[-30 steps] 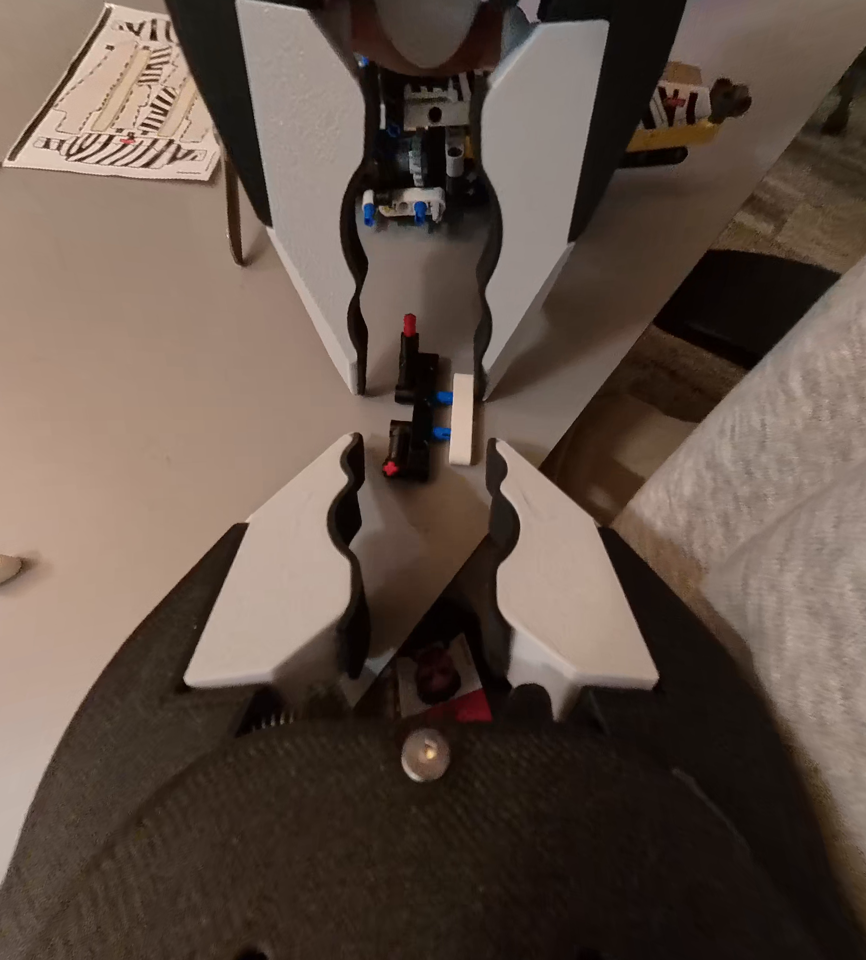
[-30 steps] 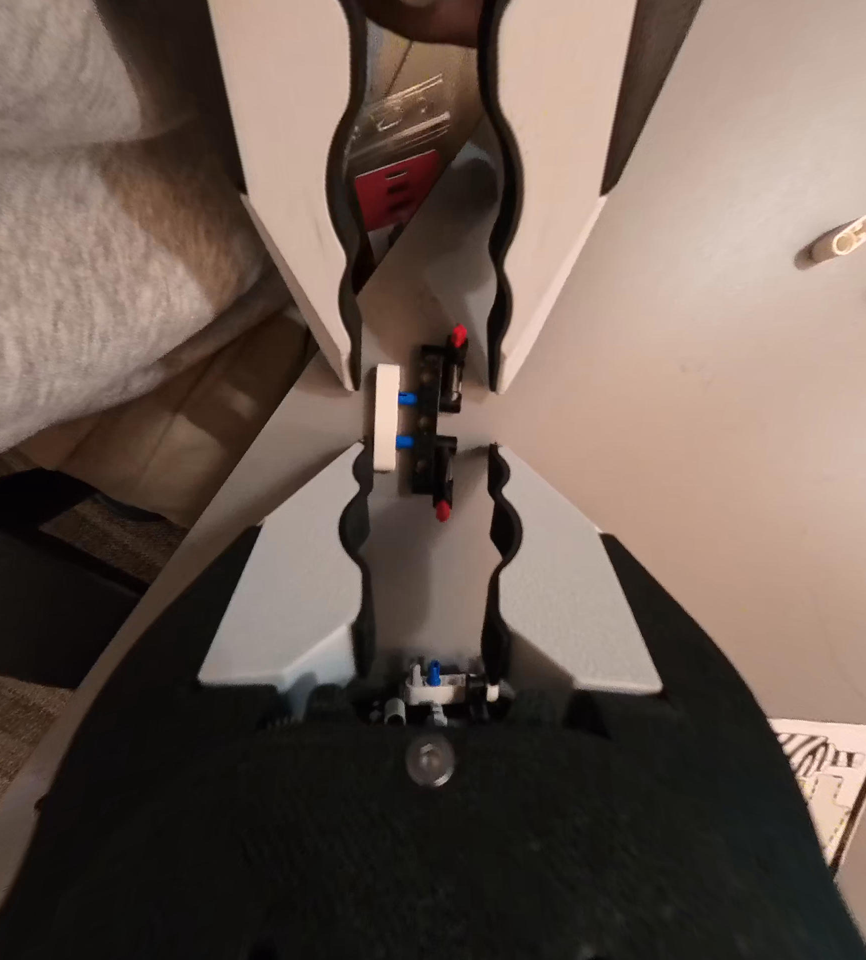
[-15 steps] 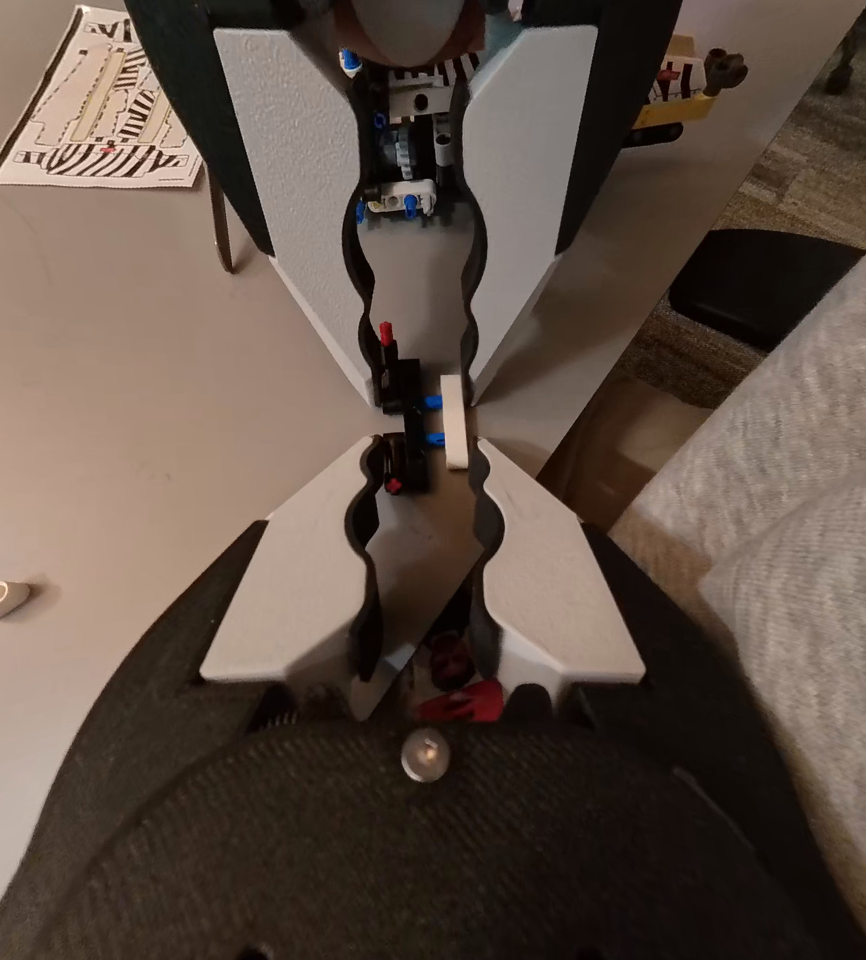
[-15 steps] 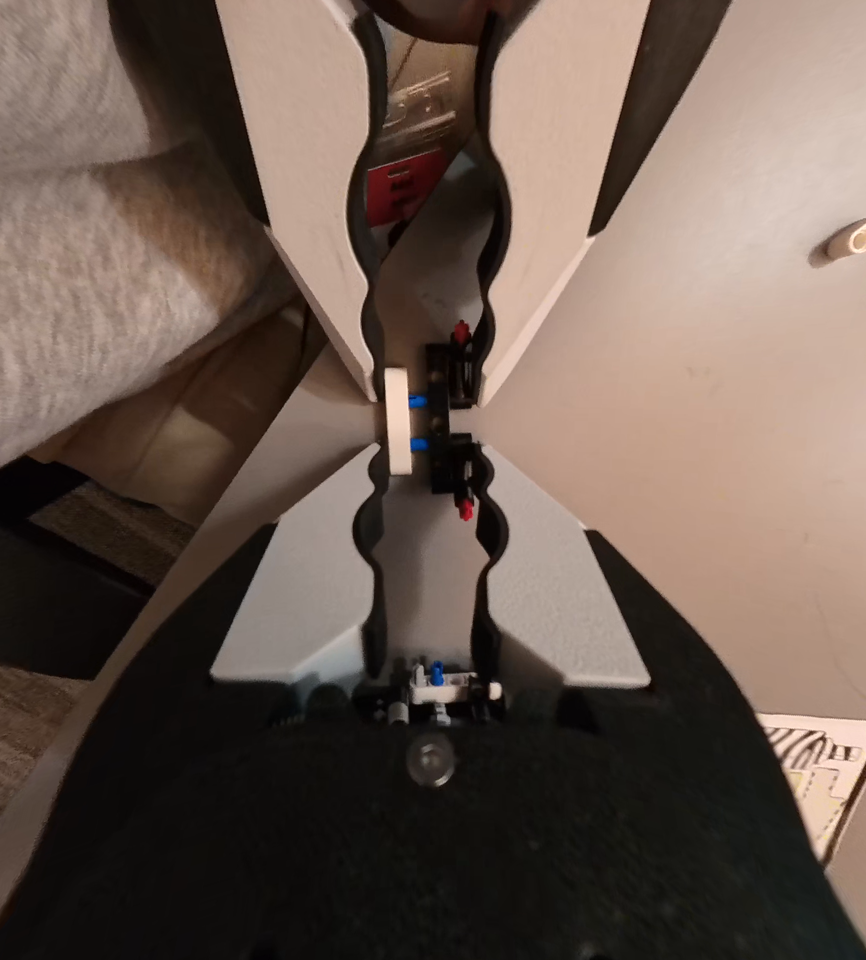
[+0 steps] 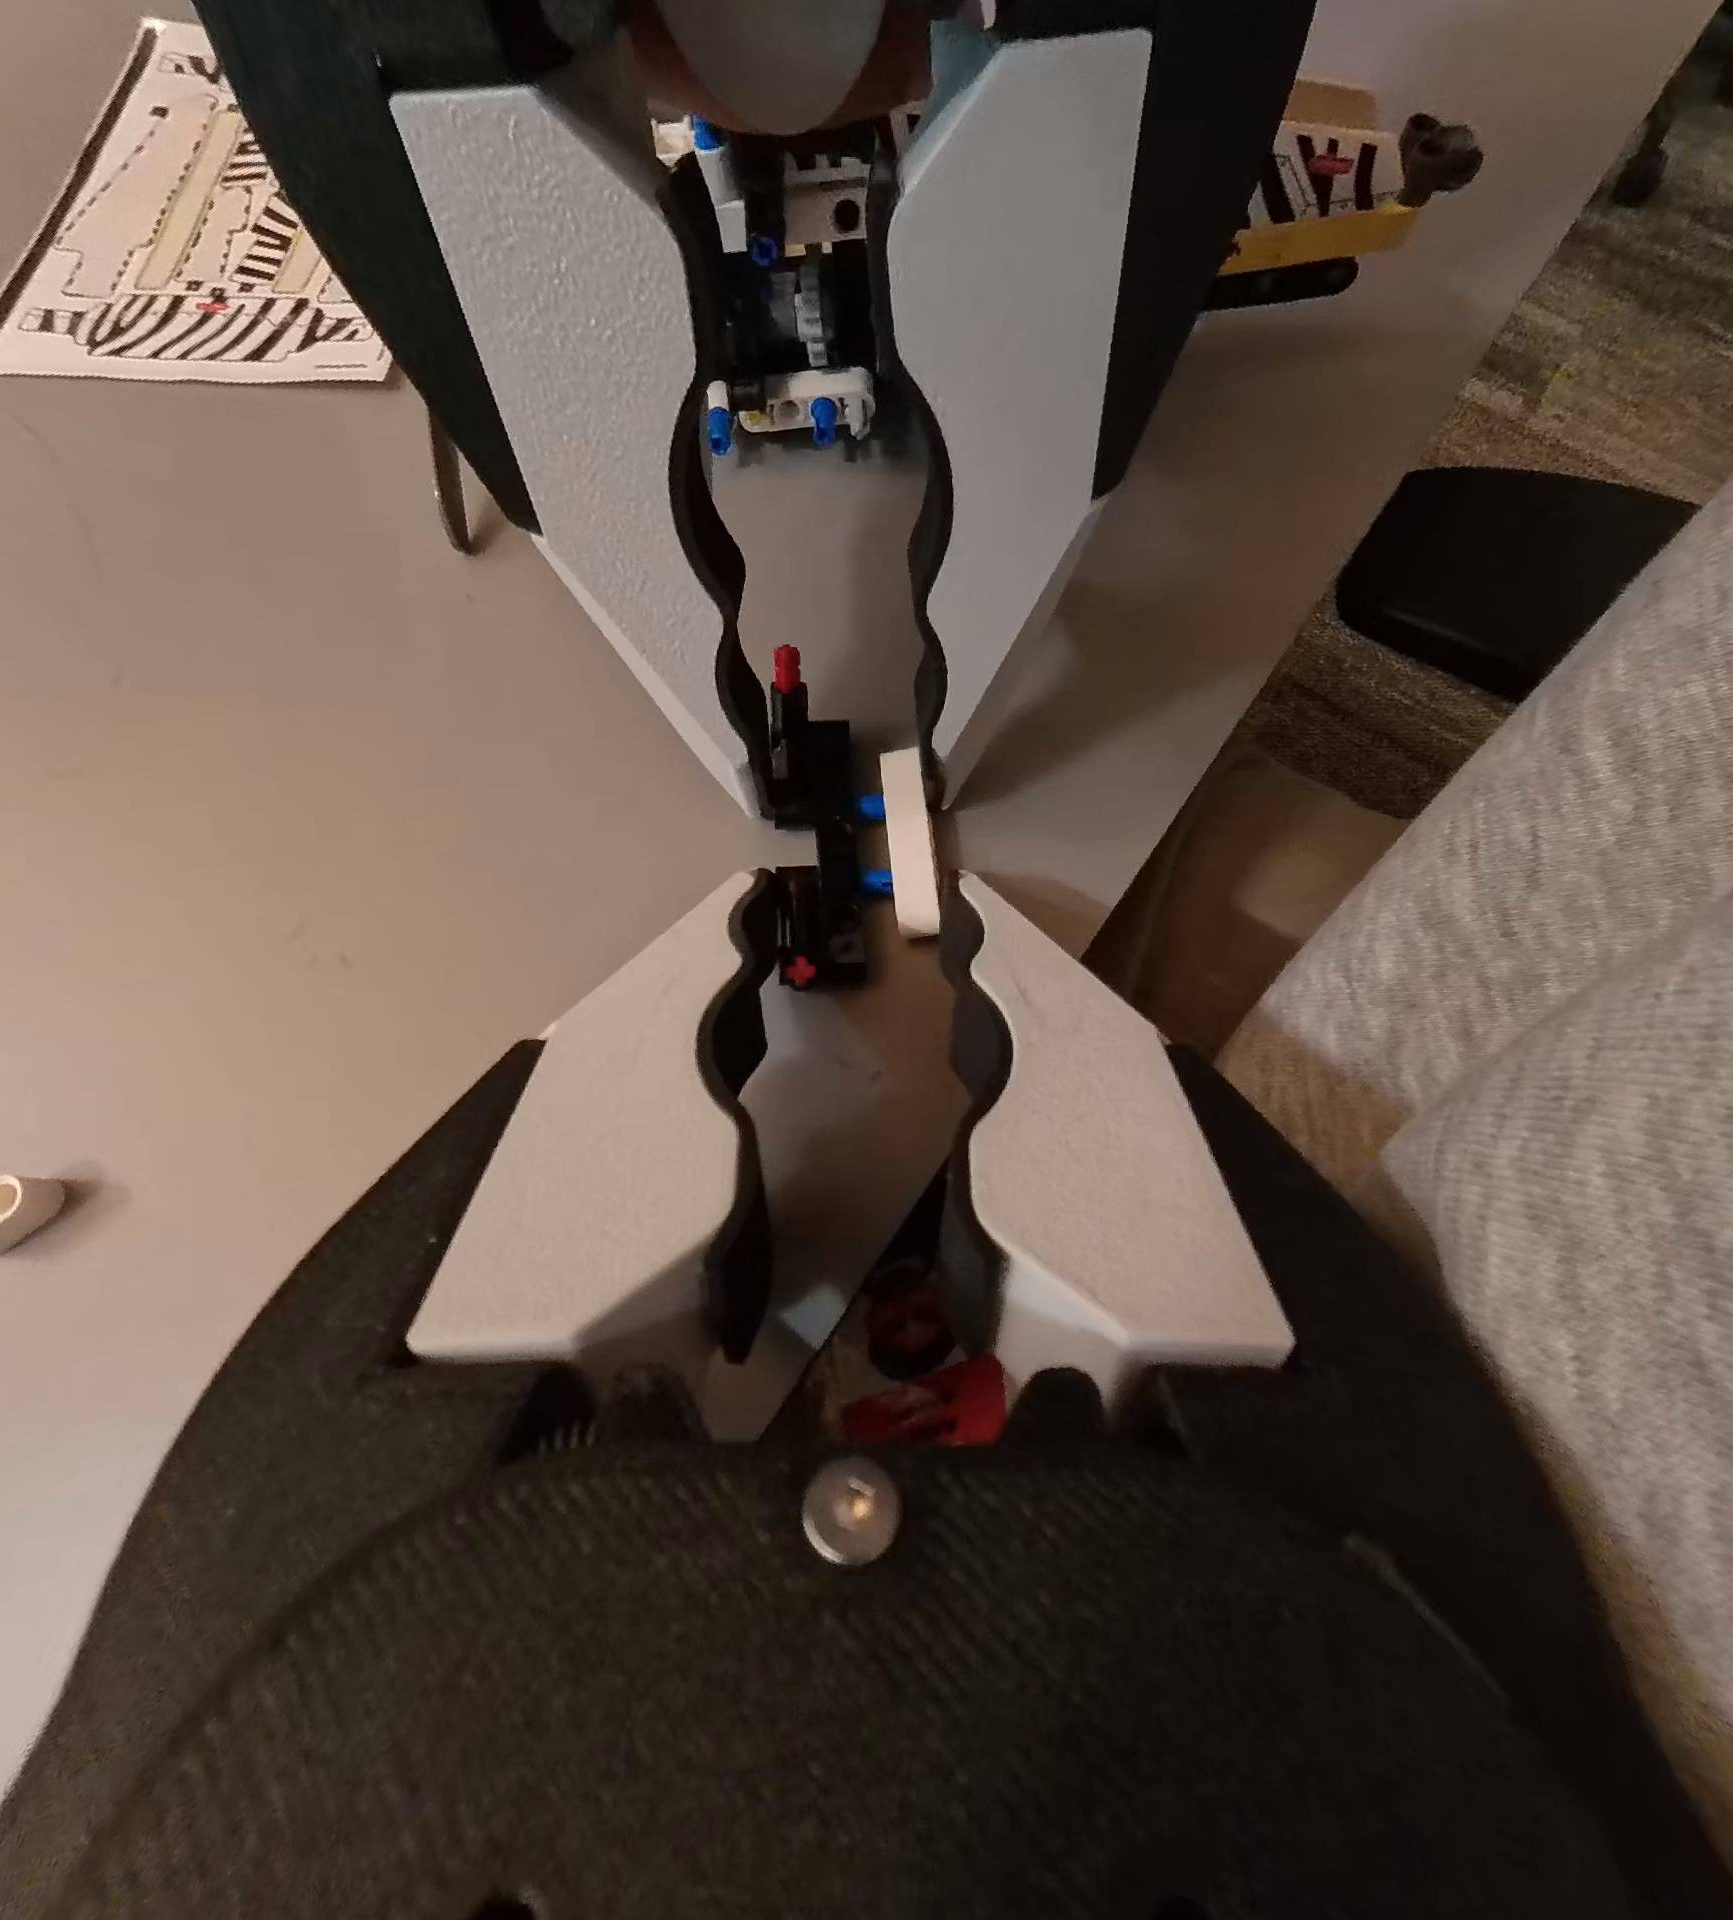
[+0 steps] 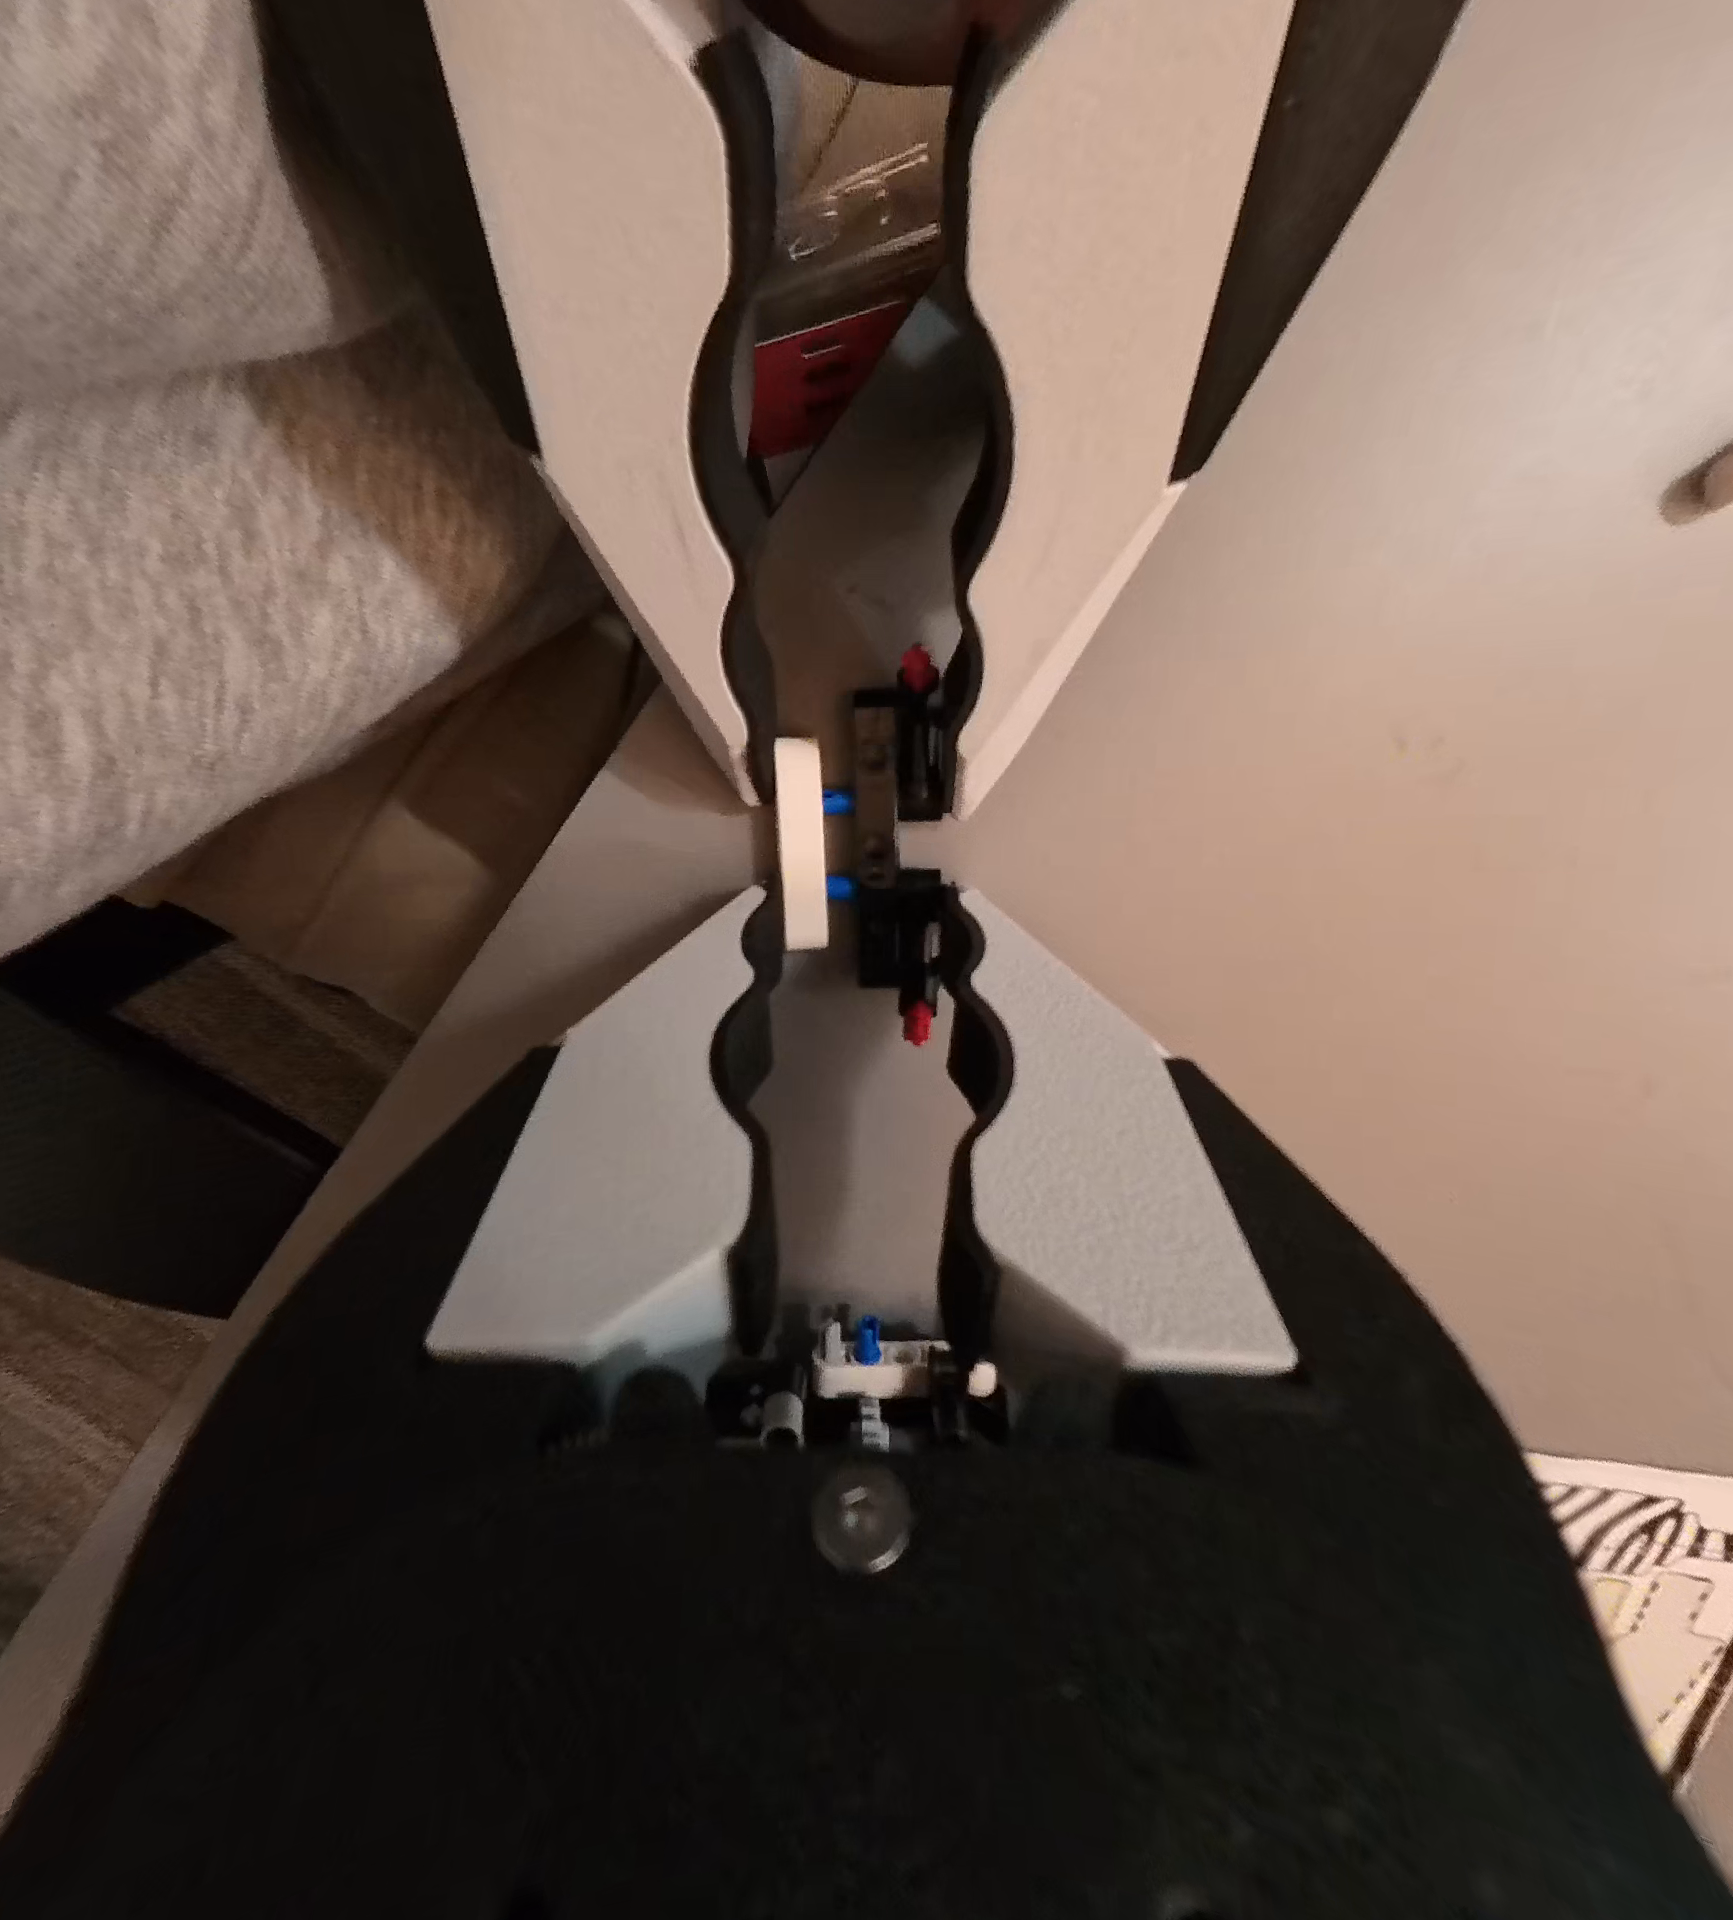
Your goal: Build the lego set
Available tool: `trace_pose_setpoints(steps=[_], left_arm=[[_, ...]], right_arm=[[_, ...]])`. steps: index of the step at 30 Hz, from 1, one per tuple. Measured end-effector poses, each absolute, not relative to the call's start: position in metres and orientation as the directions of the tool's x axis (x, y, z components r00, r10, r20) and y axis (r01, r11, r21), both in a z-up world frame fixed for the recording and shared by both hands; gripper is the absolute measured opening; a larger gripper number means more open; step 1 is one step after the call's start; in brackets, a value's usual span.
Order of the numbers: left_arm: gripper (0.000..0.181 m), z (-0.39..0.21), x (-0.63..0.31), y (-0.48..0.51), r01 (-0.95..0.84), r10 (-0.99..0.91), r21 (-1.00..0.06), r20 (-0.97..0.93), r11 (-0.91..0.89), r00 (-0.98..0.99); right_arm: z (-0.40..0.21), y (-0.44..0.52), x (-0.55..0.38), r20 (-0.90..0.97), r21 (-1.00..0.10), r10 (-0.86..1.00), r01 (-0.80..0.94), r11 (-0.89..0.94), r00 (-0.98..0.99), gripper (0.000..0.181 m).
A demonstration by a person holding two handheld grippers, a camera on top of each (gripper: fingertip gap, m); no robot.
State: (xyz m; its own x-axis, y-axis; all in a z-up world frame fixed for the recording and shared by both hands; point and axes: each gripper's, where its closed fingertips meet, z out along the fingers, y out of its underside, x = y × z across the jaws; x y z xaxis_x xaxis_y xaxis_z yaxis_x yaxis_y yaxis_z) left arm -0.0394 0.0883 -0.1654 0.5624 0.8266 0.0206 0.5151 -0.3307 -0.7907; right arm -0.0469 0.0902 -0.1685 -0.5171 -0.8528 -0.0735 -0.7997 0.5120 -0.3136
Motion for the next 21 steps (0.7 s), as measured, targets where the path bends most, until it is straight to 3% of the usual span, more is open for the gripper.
trace_pose_setpoints(steps=[21], left_arm=[[0.027,-0.1662,-0.0374,0.0868,0.543,0.822,-0.779,0.064,-0.313,0.566]], right_arm=[[-0.1701,0.089,-0.0447,-0.003,-0.306,-0.816,-0.776,0.551,-0.579,0.029]])
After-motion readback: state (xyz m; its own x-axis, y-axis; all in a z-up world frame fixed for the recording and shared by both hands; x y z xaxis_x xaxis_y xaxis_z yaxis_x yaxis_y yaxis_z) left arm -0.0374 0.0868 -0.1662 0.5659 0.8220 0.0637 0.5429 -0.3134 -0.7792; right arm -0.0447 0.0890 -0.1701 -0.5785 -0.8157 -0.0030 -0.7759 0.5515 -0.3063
